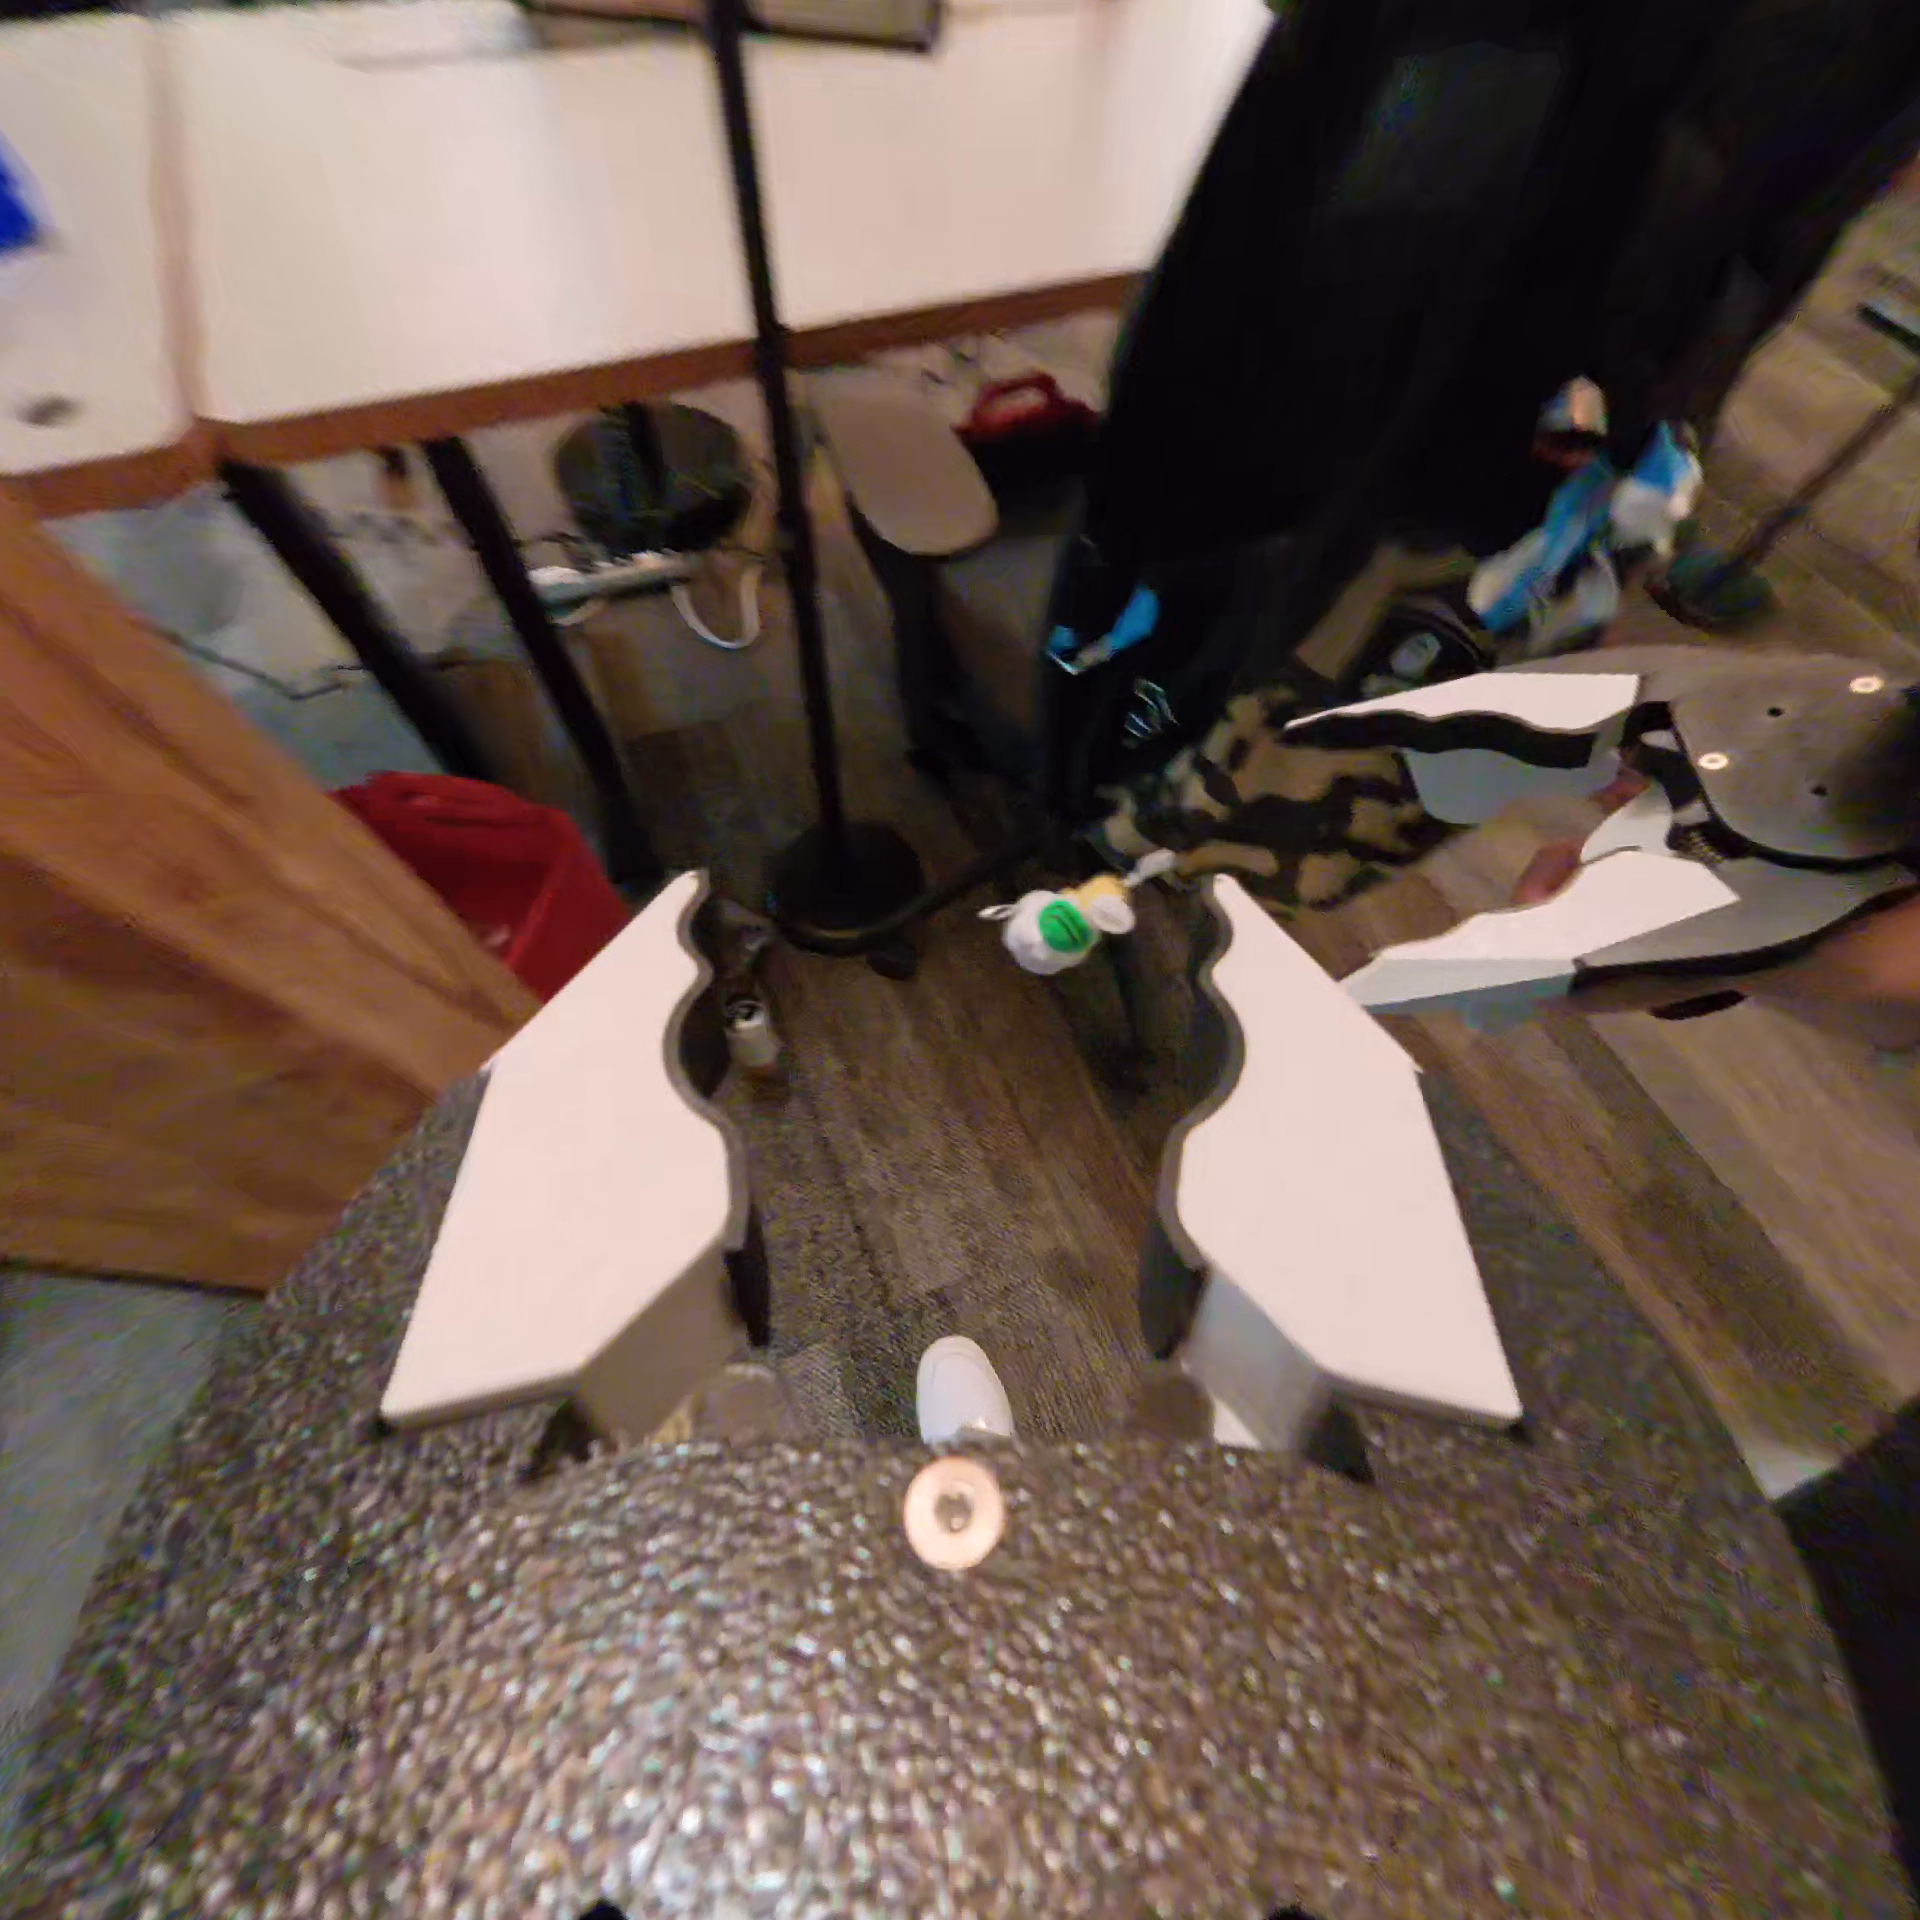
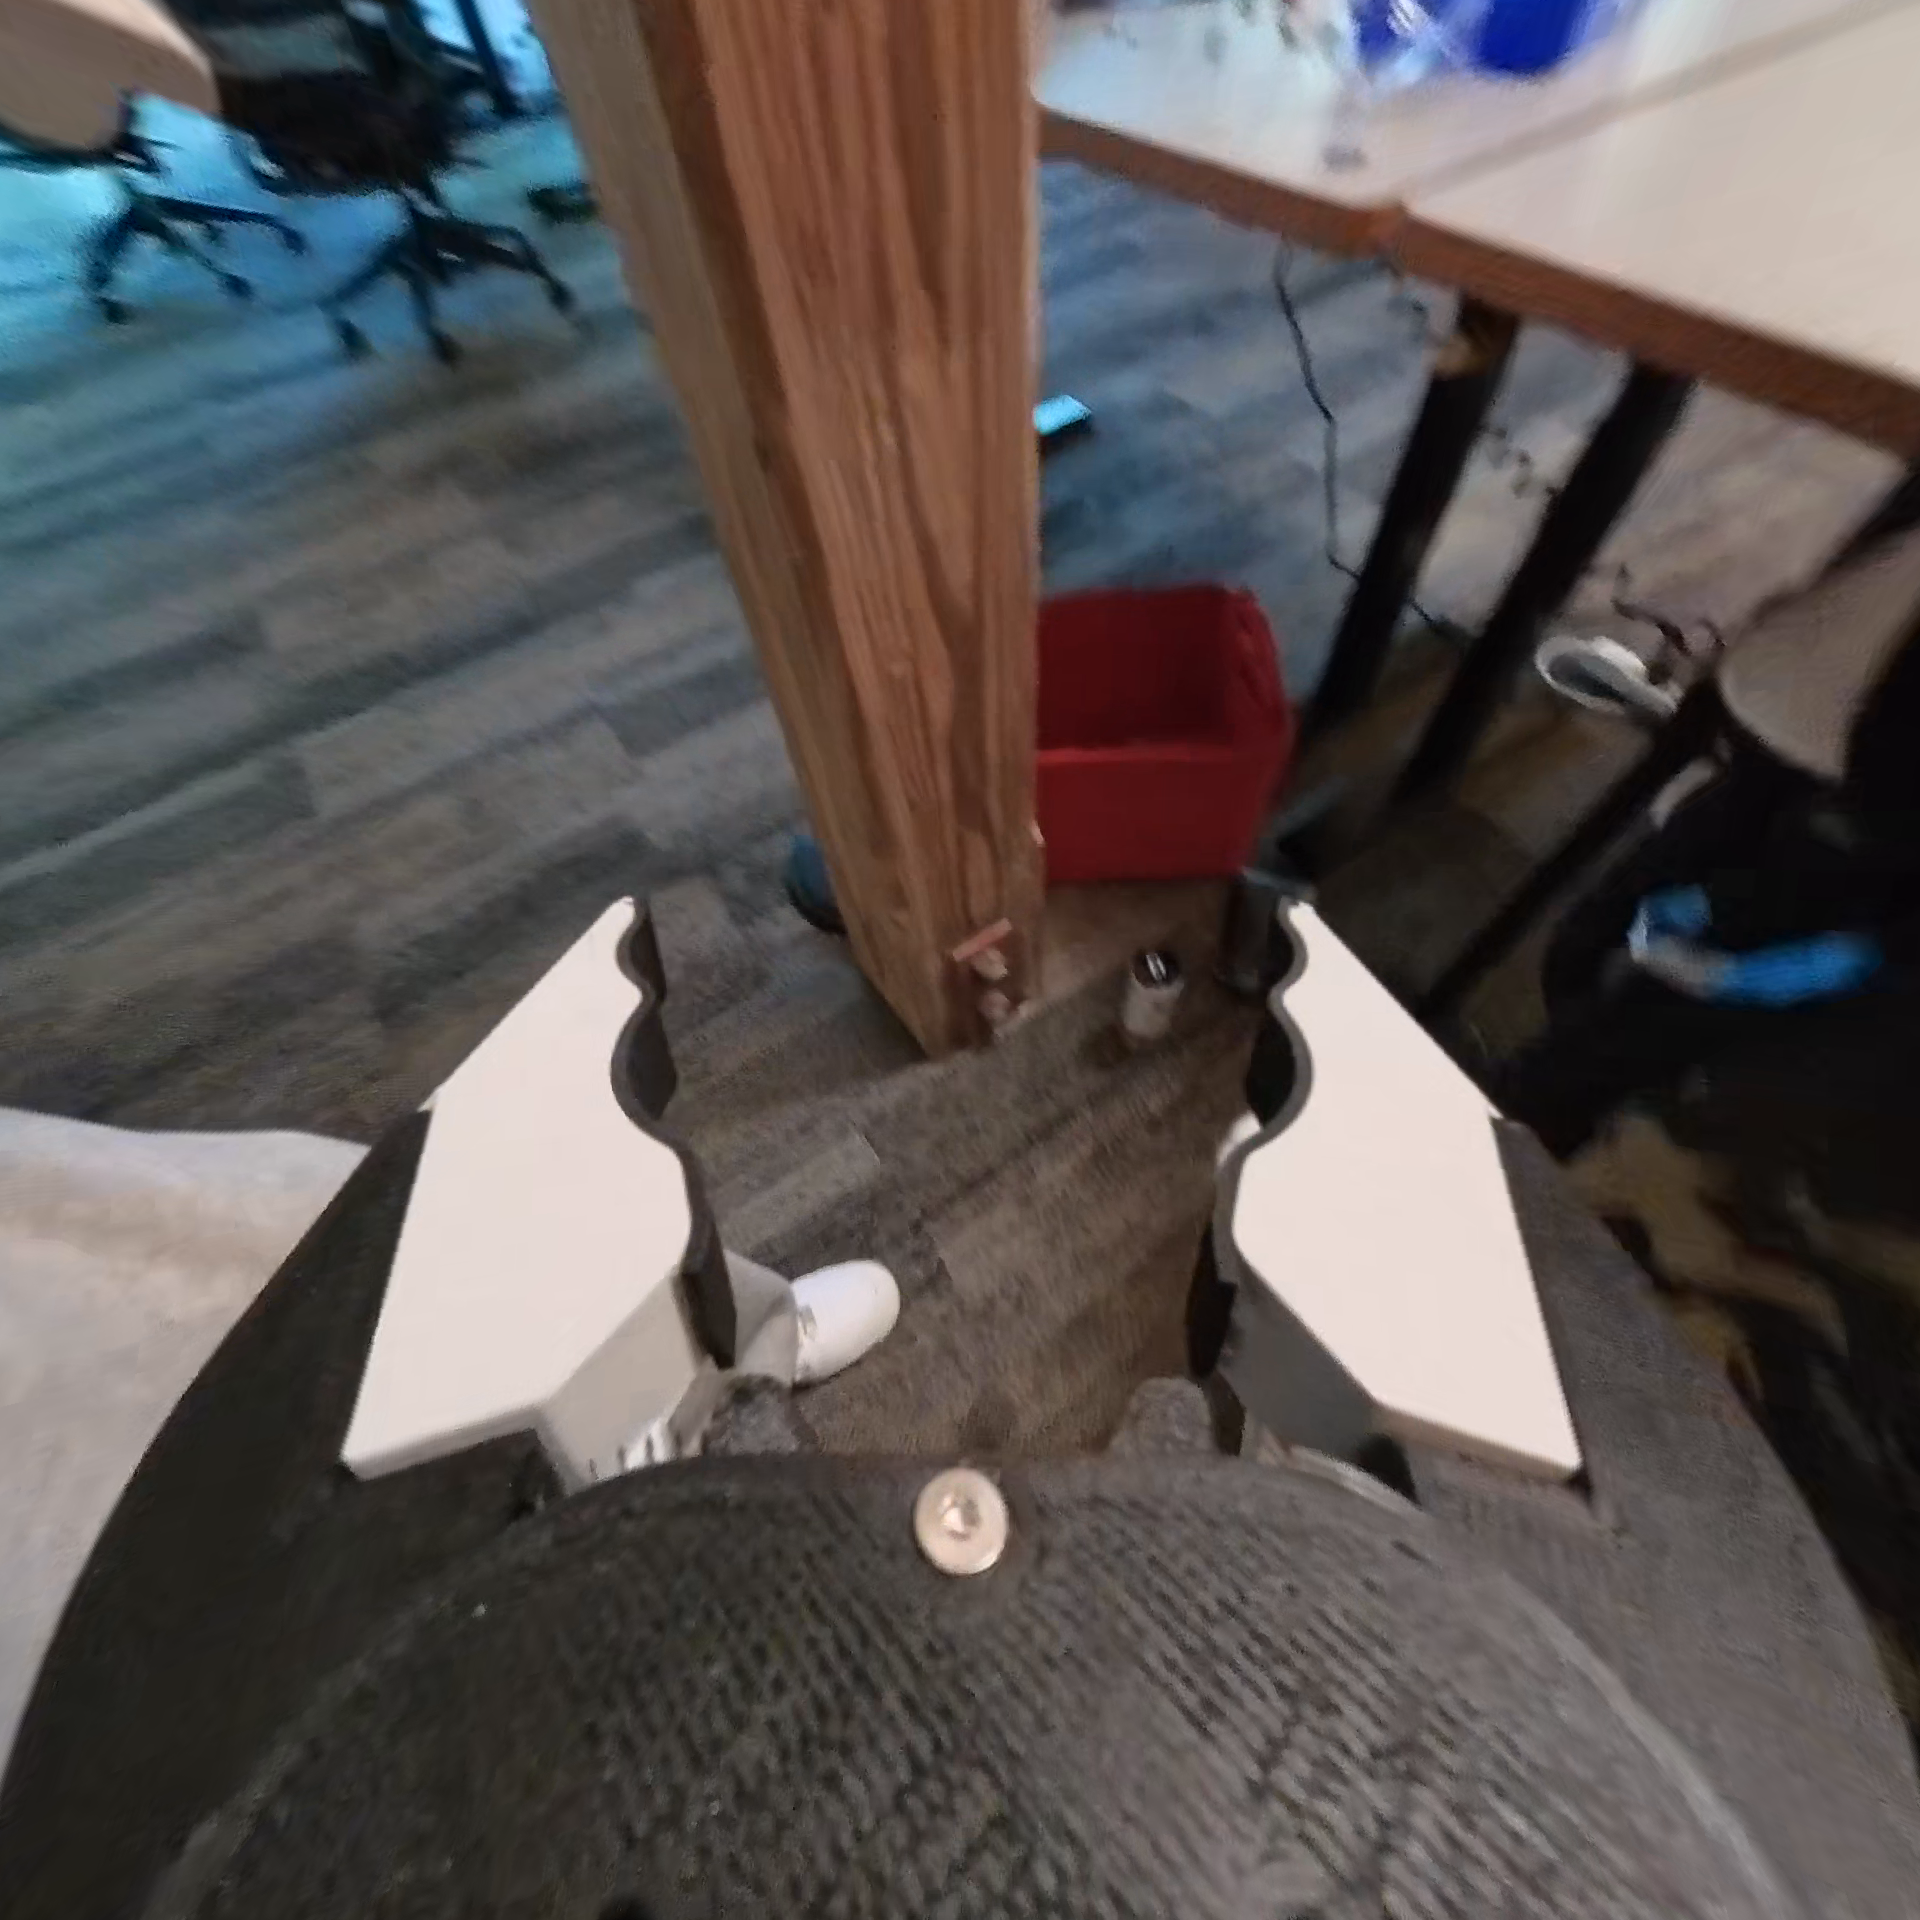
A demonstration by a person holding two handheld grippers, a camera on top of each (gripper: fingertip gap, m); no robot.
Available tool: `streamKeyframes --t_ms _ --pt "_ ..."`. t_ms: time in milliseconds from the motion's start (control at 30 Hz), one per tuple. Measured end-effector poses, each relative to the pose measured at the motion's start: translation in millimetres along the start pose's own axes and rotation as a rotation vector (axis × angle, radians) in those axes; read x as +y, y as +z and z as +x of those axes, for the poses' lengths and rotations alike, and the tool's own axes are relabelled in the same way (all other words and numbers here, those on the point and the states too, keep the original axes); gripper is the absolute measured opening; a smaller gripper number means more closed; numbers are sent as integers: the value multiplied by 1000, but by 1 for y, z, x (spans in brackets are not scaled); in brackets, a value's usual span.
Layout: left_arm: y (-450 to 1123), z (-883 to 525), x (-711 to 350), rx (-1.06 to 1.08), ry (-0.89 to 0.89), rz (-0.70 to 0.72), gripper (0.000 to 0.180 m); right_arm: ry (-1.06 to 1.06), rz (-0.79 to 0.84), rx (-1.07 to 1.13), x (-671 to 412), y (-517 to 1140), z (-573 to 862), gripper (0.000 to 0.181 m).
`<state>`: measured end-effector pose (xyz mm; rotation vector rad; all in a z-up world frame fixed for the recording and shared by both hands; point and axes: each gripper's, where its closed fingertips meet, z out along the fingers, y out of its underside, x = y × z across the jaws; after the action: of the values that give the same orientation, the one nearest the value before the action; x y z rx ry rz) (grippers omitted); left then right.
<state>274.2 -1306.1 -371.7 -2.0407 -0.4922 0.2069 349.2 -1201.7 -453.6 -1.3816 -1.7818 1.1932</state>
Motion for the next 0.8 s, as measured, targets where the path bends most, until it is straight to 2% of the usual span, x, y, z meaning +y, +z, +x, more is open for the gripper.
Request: streamKeyframes --t_ms 133,233,300,400,533,600,667,733,800 --pt "-55 -45 -26 -180 -23 89 93 -129 41 -94 -75 19 -15 112" --pt "-77 -68 -38 -246 -7 149 93 -230 -10 -82 -104 26 -22 102" --pt "-81 -73 -44 -235 42 180 89 -248 -16 -82 -117 28 -29 98" --pt "-81 -74 -47 -182 138 195 86 -325 -29 40 -116 38 -17 91" --pt "-67 -70 -42 -35 169 187 81 -348 -151 219 -76 74 13 78" --pt "-58 -68 -39 48 177 189 80 -286 -254 237 -48 99 22 78" --pt "-44 -68 -32 103 196 164 80 -120 -345 219 -23 125 27 91" --pt "-28 -69 -27 139 187 132 82 43 -341 197 -16 153 35 85" --pt "-6 -72 -24 158 139 124 83 137 -395 124 1 186 41 93"
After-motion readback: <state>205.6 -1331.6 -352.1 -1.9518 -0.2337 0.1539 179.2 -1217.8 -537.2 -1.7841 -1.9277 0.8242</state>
